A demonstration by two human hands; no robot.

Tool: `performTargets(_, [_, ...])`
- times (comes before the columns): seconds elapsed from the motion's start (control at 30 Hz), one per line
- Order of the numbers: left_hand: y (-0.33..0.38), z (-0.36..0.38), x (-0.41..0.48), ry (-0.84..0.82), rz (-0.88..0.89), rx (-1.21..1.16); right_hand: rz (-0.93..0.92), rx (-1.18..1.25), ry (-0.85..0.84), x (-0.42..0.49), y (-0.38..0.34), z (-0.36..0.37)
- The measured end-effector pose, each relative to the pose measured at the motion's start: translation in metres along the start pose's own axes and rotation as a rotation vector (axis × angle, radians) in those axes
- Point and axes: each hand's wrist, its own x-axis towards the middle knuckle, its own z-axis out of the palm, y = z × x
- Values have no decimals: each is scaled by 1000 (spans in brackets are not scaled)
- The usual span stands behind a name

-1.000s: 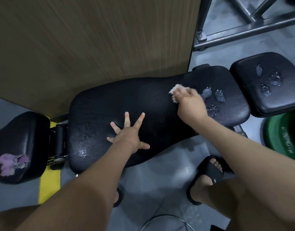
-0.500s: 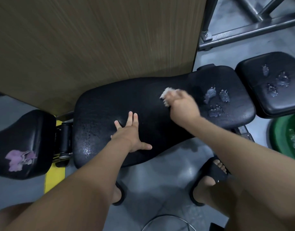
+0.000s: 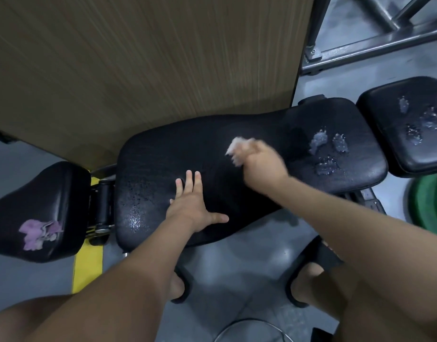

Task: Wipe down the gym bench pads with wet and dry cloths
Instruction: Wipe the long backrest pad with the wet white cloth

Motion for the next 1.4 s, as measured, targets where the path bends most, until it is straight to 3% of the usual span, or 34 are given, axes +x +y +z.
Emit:
performTargets(0.07, [0,-2,2,-33,6,-5,-292,14,-91,-23,-32,14])
performTargets(0.13, [0,-5,3,-70,5,-17,-415,57,-171,-34,-41,17])
performTargets(0.2, [-1,-8,4,-98,7,-11,-362,73,-87,-27,-27,8])
performTargets(0.3, [-4,-11,4,-124,16,-23,-99,-19,74,-6,5,-4])
performTargets(0.37, [-7,-12,4,-124,18,-31,-24,-78,74,1,6,-2])
performTargets(0.5, [-6,-10,4,-103,17,-30,-408,-48,-13,-26,-26,29])
performTargets(0.57, [-5,-10,4,-100,5,-21,-481,-8,-68,-44,-31,29])
performTargets(0.77, [4,-13,4,-129,-47,46,-97,-30,181,-47,17,-3])
performTargets(0.87, [9,-14,4,-134,-68,57,-178,83,300,-69,-2,18])
performTargets(0.93, [10,-15,4,-135,-79,64,-339,101,329,-90,-21,31])
performTargets(0.97, [10,-15,4,-133,-81,67,-457,0,227,-100,-26,32])
performTargets(1.03, [8,-15,4,-130,-78,65,-468,-15,145,-103,-14,31])
performTargets(1.23, [9,-14,5,-140,-75,64,18,-3,192,-89,28,11])
performTargets(1.3, [10,-15,5,-146,-79,76,-40,47,177,-103,5,23])
performTargets(1.4, [10,-16,6,-144,-79,103,-283,38,151,-133,-37,44])
